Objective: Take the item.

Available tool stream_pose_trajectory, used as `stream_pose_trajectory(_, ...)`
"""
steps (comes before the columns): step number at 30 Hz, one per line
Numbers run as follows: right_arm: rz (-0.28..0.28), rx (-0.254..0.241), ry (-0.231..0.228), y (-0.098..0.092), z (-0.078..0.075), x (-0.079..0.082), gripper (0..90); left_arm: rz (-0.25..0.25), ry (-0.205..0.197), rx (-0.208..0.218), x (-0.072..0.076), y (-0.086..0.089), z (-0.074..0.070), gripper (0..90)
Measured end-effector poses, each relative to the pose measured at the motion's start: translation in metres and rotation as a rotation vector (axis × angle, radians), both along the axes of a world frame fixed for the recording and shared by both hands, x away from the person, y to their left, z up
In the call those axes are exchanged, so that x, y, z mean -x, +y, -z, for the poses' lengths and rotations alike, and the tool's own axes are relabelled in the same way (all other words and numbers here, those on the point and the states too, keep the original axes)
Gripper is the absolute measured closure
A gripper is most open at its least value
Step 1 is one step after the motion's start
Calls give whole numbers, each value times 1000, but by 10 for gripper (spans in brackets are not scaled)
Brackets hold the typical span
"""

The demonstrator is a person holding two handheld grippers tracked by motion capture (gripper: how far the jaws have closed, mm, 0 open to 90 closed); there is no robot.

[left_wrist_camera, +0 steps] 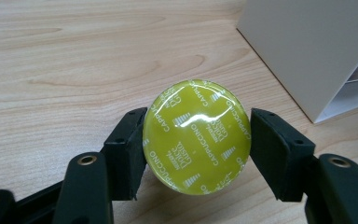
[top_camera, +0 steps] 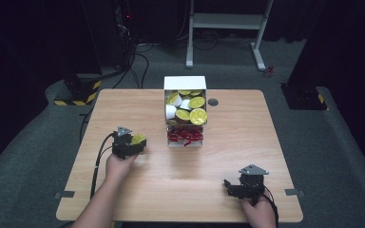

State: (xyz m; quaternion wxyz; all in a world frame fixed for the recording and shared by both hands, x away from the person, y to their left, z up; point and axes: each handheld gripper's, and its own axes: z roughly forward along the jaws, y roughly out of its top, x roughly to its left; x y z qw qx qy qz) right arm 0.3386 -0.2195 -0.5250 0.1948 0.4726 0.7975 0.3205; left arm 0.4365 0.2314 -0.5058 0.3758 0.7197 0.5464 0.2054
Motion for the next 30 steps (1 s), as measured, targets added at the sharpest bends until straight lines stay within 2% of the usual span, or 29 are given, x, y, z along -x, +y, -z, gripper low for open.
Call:
stream_pose_trajectory(10,-3,2,-1,0,0,0,78,-14,16,2,-3,-1,6,396)
stream_pose_trajectory(16,-3,1,-1,0,0,0,79,1,18,5,-5,-2,5,393)
stream_pose_trajectory(18,-3,2,-1,0,0,0,79,13,0,16,-4,-3,4,379)
stream_pose_trajectory(22,-3,2,-1,0,0,0,79,2,-11,20,-4,-5,0,290)
stream_pose_trajectory(30,-4,-1,2,0,0,0,79,-11,-47,20,-2,-4,-8,272)
